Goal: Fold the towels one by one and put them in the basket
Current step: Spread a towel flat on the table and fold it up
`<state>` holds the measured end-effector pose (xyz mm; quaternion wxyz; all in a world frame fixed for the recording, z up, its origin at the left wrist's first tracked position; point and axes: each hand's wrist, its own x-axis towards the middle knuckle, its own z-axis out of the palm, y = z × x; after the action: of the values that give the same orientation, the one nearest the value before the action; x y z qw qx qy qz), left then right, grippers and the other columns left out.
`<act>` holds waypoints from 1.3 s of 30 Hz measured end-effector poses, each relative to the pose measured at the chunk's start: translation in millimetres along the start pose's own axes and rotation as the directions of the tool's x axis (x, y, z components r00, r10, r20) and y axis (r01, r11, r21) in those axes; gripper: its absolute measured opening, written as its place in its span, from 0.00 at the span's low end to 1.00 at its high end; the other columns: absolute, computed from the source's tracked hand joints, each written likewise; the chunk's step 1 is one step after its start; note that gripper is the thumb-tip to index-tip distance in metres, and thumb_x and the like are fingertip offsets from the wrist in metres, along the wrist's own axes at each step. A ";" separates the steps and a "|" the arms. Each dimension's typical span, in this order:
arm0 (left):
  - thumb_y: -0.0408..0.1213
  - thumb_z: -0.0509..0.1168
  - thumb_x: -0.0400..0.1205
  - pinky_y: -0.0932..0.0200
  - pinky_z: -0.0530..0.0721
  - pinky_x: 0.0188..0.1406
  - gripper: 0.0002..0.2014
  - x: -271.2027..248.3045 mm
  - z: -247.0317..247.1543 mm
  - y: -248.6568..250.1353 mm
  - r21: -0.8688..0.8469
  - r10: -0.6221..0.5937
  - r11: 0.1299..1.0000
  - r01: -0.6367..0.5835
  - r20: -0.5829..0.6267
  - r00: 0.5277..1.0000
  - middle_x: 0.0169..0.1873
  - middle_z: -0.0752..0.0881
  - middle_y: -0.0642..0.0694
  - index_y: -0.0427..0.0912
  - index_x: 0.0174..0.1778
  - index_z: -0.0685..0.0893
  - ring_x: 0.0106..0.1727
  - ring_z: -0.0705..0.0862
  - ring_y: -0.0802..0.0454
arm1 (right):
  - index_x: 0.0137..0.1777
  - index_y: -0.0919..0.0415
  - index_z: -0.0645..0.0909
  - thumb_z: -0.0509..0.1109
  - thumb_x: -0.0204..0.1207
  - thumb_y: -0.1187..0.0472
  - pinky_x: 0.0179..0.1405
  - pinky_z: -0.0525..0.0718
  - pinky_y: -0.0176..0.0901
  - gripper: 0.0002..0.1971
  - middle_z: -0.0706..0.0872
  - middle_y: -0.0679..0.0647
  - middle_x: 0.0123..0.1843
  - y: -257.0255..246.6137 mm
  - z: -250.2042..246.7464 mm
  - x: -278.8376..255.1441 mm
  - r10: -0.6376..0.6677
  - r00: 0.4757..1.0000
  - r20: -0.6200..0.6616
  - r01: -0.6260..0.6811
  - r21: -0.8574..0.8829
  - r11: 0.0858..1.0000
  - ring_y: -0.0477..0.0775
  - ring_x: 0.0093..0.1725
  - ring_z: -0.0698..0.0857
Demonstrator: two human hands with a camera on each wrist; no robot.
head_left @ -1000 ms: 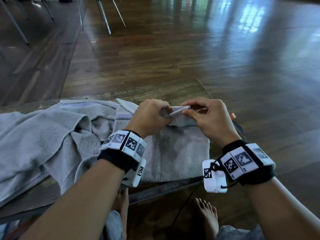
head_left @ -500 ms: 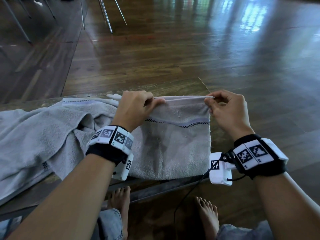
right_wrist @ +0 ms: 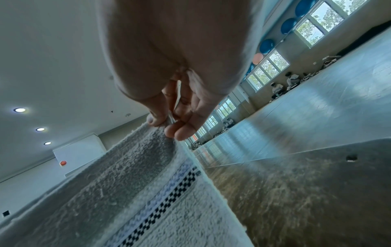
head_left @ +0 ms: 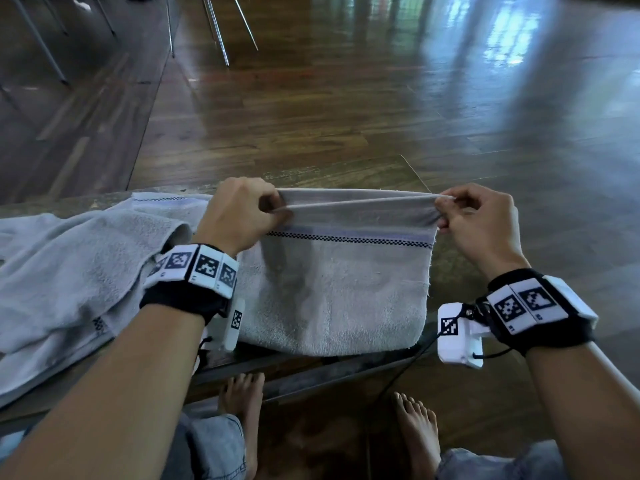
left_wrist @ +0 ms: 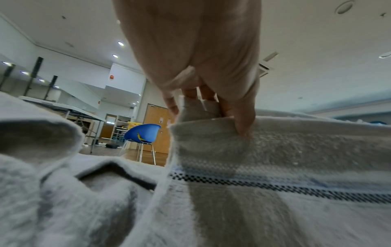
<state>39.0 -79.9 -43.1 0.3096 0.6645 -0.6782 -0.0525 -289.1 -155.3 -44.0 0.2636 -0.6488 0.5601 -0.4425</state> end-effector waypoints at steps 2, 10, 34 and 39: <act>0.45 0.77 0.75 0.50 0.84 0.48 0.08 -2.2 -6.6 -4.5 -0.040 -0.011 0.999 0.010 -0.050 0.999 0.37 0.90 0.49 0.44 0.40 0.91 0.41 0.86 0.50 | 0.40 0.47 0.87 0.78 0.77 0.61 0.46 0.93 0.51 0.08 0.91 0.49 0.38 4.0 -1.3 1.6 0.019 1.000 -0.001 -0.019 0.014 1.000 0.46 0.33 0.92; 0.41 0.65 0.86 0.52 0.83 0.36 0.07 -8.8 -8.8 -5.3 -0.061 0.032 0.998 -0.036 -0.065 0.997 0.32 0.84 0.51 0.45 0.43 0.81 0.35 0.82 0.53 | 0.37 0.47 0.87 0.78 0.77 0.59 0.47 0.93 0.49 0.09 0.91 0.47 0.39 5.9 1.2 5.7 0.025 0.999 -0.038 -0.025 0.014 1.000 0.47 0.35 0.92; 0.28 0.67 0.82 0.63 0.77 0.42 0.08 13.2 -80.8 17.0 0.190 0.255 0.947 -0.260 0.049 0.966 0.42 0.89 0.44 0.37 0.56 0.84 0.42 0.85 0.47 | 0.40 0.42 0.89 0.80 0.75 0.53 0.34 0.89 0.45 0.04 0.91 0.54 0.30 -21.1 -36.1 15.3 0.129 0.973 0.193 -0.129 -0.013 0.992 0.54 0.28 0.92; 0.26 0.66 0.80 0.47 0.80 0.57 0.11 52.8 -140.9 48.3 0.386 0.299 0.858 -0.339 0.163 0.940 0.51 0.90 0.34 0.32 0.56 0.89 0.52 0.86 0.35 | 0.41 0.62 0.79 0.72 0.81 0.68 0.22 0.88 0.41 0.08 0.86 0.59 0.27 -104.7 -56.5 48.1 0.080 0.980 0.181 -0.106 0.136 0.985 0.46 0.17 0.85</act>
<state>70.0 -76.0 111.8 0.1349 0.5893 -0.7890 0.1099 -287.4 -168.4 83.6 0.3787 -0.6374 0.5309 -0.4104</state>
